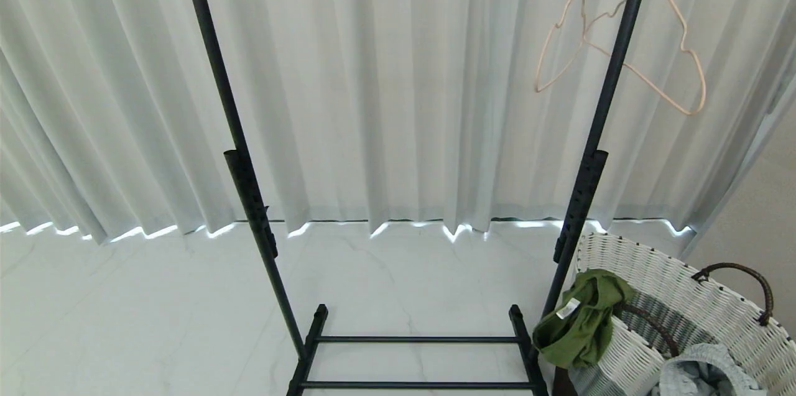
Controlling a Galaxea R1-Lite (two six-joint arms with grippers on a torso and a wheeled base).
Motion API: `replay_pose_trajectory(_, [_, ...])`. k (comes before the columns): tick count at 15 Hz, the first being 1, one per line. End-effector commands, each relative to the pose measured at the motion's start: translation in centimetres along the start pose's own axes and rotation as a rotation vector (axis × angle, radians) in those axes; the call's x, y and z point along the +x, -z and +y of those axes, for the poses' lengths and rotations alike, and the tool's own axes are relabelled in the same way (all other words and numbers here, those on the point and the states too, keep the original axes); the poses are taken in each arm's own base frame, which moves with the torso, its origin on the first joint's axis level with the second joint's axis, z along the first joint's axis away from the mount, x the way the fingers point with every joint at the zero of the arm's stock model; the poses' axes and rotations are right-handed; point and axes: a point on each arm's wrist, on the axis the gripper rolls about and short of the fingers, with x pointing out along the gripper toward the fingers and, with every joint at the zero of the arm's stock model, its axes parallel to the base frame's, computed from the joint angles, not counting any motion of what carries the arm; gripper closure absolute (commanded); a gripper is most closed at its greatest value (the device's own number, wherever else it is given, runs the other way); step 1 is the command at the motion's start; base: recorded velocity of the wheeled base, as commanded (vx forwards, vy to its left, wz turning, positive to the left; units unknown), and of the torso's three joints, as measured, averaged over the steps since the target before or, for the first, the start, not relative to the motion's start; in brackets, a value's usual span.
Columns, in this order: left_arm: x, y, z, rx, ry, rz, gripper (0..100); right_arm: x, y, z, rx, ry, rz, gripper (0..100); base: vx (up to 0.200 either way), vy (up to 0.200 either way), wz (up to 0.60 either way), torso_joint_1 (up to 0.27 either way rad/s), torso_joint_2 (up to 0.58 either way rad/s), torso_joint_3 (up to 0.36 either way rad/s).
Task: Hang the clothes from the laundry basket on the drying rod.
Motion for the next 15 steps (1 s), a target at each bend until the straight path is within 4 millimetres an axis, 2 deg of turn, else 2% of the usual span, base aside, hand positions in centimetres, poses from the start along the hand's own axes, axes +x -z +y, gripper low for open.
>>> replay_pose_trajectory(1, [0.00,0.00,0.00,-0.005,0.000,0.000,0,0.00,0.00,0.00,0.001,-0.001,0.000,0,0.000,0.000,0.00,0.000,0.00,0.000])
replay_pose_trajectory(14, [0.01,0.00,-0.02,0.048,0.007,0.001,0,0.00,0.00,0.01,-0.022,-0.004,0.000,0,0.000,0.000,0.00,0.000,0.00,0.000])
replay_pose_trajectory(15, [0.01,0.00,-0.03,0.051,0.011,0.001,0,0.00,0.00,0.01,-0.028,-0.004,0.000,0,0.200,0.000,0.00,0.002,0.00,0.002])
